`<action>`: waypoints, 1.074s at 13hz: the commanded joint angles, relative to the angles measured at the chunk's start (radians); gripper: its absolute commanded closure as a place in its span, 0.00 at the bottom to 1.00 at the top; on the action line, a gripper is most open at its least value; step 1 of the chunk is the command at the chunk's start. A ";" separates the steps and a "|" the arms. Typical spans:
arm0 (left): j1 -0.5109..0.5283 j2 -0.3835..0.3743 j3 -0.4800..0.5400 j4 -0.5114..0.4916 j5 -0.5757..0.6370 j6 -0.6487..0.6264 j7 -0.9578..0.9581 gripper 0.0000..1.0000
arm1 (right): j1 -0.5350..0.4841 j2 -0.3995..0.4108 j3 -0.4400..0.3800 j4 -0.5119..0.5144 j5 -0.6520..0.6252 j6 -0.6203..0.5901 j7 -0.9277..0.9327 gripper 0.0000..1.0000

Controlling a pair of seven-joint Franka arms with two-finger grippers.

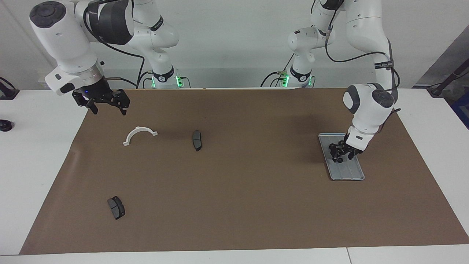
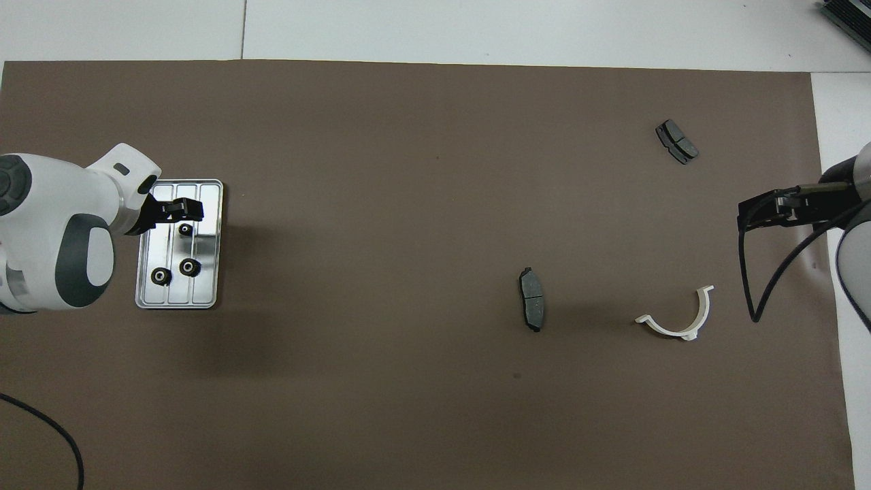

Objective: Pick bearing gear from pile to tray

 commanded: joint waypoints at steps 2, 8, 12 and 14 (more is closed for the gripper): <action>-0.037 -0.085 -0.002 0.163 -0.005 -0.307 0.040 0.00 | 0.018 -0.023 -0.001 -0.034 0.076 0.076 -0.020 0.00; -0.134 -0.235 -0.003 0.144 -0.007 -0.520 0.052 0.00 | 0.019 -0.026 -0.002 -0.031 0.096 0.068 -0.022 0.00; -0.105 -0.300 0.018 0.190 -0.046 -0.620 0.052 0.00 | 0.009 -0.028 -0.002 -0.032 0.096 0.062 -0.020 0.00; -0.092 -0.297 0.018 0.270 -0.048 -0.700 0.055 0.00 | 0.009 -0.028 -0.002 -0.032 0.096 0.062 -0.020 0.00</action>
